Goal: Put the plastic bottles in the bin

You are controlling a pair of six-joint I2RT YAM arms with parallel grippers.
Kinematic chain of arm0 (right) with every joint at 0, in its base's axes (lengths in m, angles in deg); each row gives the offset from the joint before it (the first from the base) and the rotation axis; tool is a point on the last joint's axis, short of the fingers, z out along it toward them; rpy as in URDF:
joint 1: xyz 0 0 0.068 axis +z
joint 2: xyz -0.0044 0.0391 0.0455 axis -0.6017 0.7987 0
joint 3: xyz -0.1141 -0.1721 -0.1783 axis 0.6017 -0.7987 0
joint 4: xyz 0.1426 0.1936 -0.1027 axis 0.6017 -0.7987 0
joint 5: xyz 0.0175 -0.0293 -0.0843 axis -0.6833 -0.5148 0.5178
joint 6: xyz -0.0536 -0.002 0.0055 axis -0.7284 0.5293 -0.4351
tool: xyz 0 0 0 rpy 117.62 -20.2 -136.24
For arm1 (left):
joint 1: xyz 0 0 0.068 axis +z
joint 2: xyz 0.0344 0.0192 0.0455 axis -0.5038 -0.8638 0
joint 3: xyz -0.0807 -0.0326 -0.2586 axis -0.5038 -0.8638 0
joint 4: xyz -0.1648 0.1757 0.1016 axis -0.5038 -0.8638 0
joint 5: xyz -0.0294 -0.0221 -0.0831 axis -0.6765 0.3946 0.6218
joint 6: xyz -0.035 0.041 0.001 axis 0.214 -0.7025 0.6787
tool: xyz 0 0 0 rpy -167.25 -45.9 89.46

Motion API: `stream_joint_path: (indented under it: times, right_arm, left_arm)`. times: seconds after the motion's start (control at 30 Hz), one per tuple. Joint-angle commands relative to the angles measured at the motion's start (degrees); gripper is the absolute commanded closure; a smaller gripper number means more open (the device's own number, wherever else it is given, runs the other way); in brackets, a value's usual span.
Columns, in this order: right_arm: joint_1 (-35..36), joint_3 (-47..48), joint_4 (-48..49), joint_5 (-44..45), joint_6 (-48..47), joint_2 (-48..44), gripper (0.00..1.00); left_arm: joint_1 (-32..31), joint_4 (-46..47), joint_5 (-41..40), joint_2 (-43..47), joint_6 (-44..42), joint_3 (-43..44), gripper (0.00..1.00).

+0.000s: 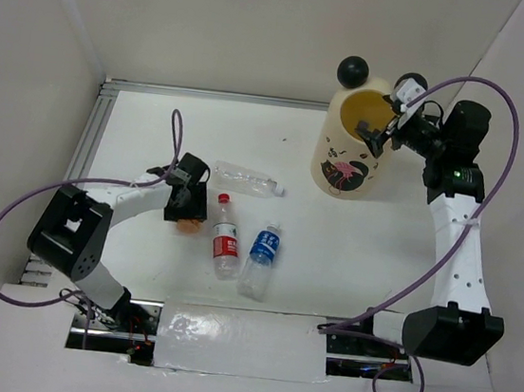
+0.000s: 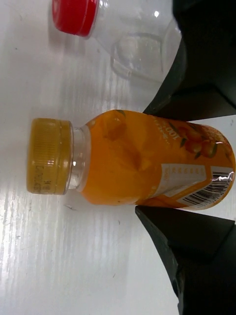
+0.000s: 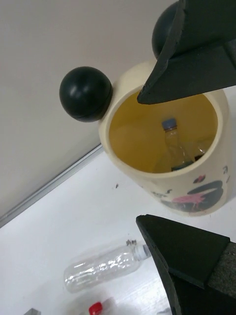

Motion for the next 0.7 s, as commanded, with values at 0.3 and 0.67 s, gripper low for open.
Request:
stream_joint_path:
  times: [0.3,0.67]
  right_arm:
    - [-4.0,-7.3,2.3,1.8,12.9,-6.2,0.99]
    - [-6.5,-18.8,4.8,14.1,15.3,-13.8,0.96]
  left_arm:
    - [-9.7,-2.2,2.1,13.4,-6.2,19.5,0.87]
    - [-17.1,39.3,22.7,-5.7,-14.4,38.9,0.97]
